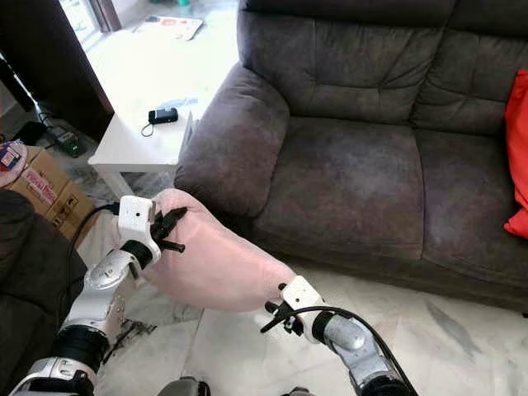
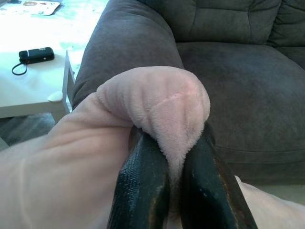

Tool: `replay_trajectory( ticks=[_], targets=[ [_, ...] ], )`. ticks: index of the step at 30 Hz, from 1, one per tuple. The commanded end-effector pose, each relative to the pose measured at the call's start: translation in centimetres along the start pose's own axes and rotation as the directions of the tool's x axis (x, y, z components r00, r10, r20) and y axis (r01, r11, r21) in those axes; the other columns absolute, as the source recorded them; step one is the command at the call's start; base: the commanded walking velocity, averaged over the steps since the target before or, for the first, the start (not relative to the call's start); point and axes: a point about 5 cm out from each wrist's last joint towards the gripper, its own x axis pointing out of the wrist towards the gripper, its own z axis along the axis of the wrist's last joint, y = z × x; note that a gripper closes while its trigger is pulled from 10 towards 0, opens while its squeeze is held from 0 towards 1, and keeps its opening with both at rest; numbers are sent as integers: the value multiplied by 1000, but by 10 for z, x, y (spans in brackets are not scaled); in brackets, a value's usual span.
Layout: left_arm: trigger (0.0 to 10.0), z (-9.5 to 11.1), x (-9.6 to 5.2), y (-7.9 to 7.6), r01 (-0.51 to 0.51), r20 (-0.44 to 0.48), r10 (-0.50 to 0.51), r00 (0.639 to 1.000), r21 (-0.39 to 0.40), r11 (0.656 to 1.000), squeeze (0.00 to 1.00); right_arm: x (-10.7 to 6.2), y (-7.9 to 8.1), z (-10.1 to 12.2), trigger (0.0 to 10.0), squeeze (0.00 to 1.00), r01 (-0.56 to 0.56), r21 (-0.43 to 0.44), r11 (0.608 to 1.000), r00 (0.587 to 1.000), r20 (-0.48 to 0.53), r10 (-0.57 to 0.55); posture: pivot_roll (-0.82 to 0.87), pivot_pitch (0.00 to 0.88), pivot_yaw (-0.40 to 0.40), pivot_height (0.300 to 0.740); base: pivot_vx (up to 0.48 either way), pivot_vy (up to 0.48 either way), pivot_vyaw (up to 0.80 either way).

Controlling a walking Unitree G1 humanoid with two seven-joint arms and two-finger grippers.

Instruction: Move the pillow to the sofa from floor

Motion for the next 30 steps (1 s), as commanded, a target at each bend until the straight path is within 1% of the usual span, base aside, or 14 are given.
replay_trajectory(
  ticks=[1, 3, 8, 10, 13, 17, 18, 22, 26, 30],
  targets=[
    [10000, 25, 4, 1, 18, 102, -20, 995, 19, 1000, 0, 0, 2, -5, 10000, 1000, -20, -13, 1000, 999, -40, 20, 70, 113, 25, 740, 0, 0, 0],
    [10000, 25, 4, -2, 32, 103, -34, 994, 18, 999, 0, -1, 5, -8, 10000, 1000, -41, -44, 998, 998, -56, 39, 70, 110, 22, 740, 0, 0, 0],
    [10000, 25, 3, -4, 57, 99, -58, 993, 18, 998, 0, 0, 8, -11, 10000, 1000, -19, -62, 998, 997, -72, 14, 72, 104, 25, 740, 0, 0, 0],
    [10000, 25, 2, -5, 68, 95, -69, 993, 21, 997, 0, 1, 8, -16, 10000, 1000, 7, -70, 998, 994, -109, -15, 71, 101, 26, 740, 0, 0, 0],
    [10000, 25, 2, -7, 84, 94, -86, 992, 23, 996, 0, 0, 6, -20, 10000, 1000, 44, -104, 994, 987, -148, -59, 76, 94, 29, 740, 0, 0, 0],
    [10000, 25, 1, -9, 116, 82, -119, 990, 39, 992, 0, -2, -3, -18, 10000, 1000, 136, -111, 984, 980, -133, -150, 74, 89, 32, 740, 0, 0, 0],
    [10000, 25, 1, -9, 118, 81, -120, 989, 39, 992, 0, -2, -4, -18, 10000, 1000, 142, -115, 983, 979, -132, -157, 74, 89, 32, 740, 0, 0, 0],
    [10000, 25, 1, -10, 129, 77, -131, 988, 37, 991, 0, -3, -3, -23, 10000, 1000, 122, -118, 985, 977, -162, -140, 73, 87, 34, 740, 0, 0, 0],
    [10000, 25, 2, -12, 139, 77, -142, 987, 37, 990, 0, -6, -1, -29, 10000, 1000, 101, -141, 985, 972, -199, -129, 75, 83, 32, 740, 0, 0, 0],
    [10000, 26, 1, -12, 145, 77, -147, 986, 34, 989, 0, -7, 5, -35, 10000, 1000, 50, -156, 987, 969, -232, -85, 75, 89, 31, 740, 0, 0, 0]
  ],
)
